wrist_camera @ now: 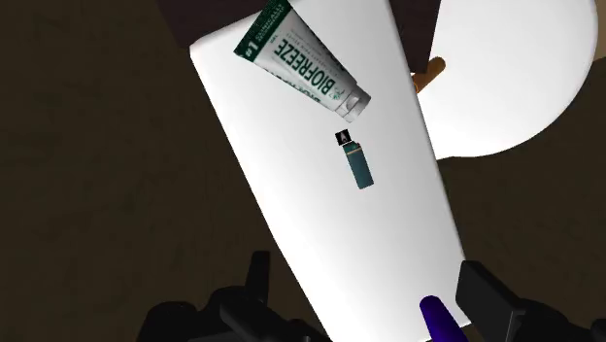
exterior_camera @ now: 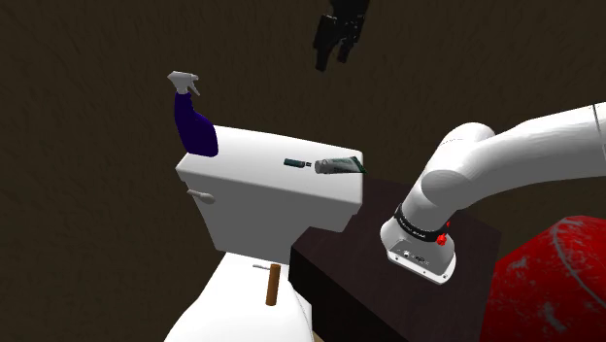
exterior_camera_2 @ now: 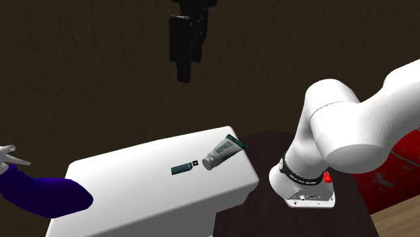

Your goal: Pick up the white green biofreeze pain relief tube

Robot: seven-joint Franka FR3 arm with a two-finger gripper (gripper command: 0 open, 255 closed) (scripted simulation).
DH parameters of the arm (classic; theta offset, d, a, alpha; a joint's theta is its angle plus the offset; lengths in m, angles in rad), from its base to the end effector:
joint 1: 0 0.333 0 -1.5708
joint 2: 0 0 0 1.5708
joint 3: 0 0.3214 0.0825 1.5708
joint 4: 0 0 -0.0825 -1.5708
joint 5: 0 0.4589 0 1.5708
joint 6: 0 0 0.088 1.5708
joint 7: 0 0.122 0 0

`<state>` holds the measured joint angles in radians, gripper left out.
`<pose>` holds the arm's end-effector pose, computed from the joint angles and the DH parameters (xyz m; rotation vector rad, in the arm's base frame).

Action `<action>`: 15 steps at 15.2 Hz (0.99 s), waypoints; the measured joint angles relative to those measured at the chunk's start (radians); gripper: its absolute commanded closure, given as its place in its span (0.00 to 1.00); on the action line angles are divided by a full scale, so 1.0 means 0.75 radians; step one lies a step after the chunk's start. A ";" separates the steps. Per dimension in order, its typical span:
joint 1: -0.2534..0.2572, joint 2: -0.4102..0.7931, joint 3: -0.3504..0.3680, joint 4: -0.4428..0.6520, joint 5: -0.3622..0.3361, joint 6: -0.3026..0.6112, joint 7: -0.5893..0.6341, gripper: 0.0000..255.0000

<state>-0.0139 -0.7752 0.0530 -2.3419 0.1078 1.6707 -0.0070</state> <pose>0.3923 0.0312 0.5922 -3.0657 -0.0424 -0.1576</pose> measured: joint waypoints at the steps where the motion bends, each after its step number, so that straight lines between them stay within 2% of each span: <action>1: 0.000 0.000 0.000 0.000 0.000 0.000 0.000 0.00; 3: 0.032 -0.030 -0.016 -0.075 0.002 0.037 -0.077 0.00; 8: 0.152 -0.111 -0.096 -0.313 -0.011 0.152 -0.398 0.00; 15: 0.295 -0.191 -0.252 -0.618 -0.089 0.306 -0.894 0.00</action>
<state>0.2074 -0.9187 -0.1360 -2.8052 0.0411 1.9006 -0.6771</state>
